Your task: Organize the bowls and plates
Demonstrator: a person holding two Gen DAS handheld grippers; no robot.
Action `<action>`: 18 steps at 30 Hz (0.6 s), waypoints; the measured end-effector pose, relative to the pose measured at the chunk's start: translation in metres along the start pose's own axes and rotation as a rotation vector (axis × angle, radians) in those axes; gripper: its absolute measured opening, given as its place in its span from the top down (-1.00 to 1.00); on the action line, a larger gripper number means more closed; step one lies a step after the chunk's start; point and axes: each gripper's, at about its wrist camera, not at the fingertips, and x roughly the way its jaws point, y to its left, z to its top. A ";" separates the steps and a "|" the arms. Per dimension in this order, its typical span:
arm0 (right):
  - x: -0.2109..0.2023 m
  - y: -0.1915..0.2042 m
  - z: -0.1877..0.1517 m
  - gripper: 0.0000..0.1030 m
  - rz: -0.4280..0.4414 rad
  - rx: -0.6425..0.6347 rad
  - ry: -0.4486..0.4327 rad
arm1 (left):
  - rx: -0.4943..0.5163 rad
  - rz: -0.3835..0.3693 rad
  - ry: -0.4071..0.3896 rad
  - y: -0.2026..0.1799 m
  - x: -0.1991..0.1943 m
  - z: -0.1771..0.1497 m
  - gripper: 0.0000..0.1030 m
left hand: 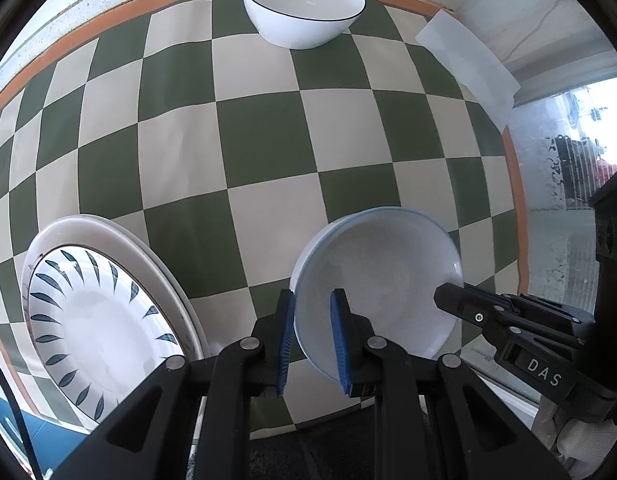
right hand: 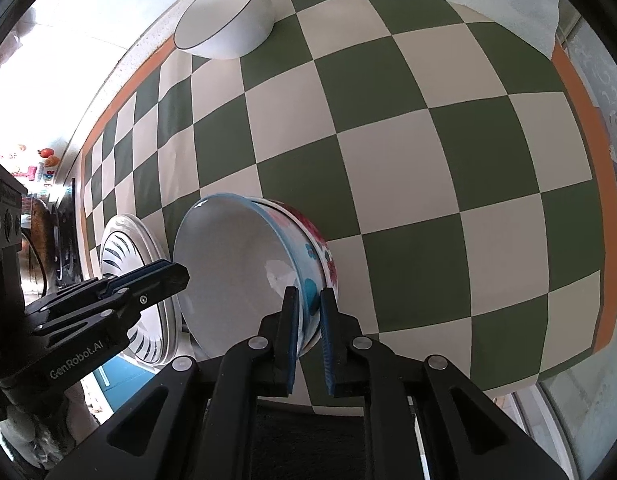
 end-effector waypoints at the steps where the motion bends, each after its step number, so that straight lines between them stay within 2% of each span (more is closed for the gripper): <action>1: -0.001 0.000 0.000 0.75 0.001 -0.003 0.000 | -0.001 -0.007 -0.001 0.000 -0.001 0.000 0.69; 6: -0.005 -0.002 0.001 0.75 0.012 -0.002 -0.009 | -0.003 -0.021 -0.004 -0.002 -0.007 -0.001 0.69; 11: -0.024 -0.006 0.006 0.75 0.054 0.008 -0.036 | -0.011 -0.030 -0.058 -0.004 -0.033 0.007 0.67; 14: -0.042 -0.009 0.020 0.75 0.079 0.025 -0.068 | -0.025 -0.042 -0.100 -0.005 -0.051 0.026 0.64; 18: -0.063 -0.010 0.056 0.72 0.115 0.035 -0.105 | -0.085 -0.057 -0.143 0.004 -0.063 0.066 0.47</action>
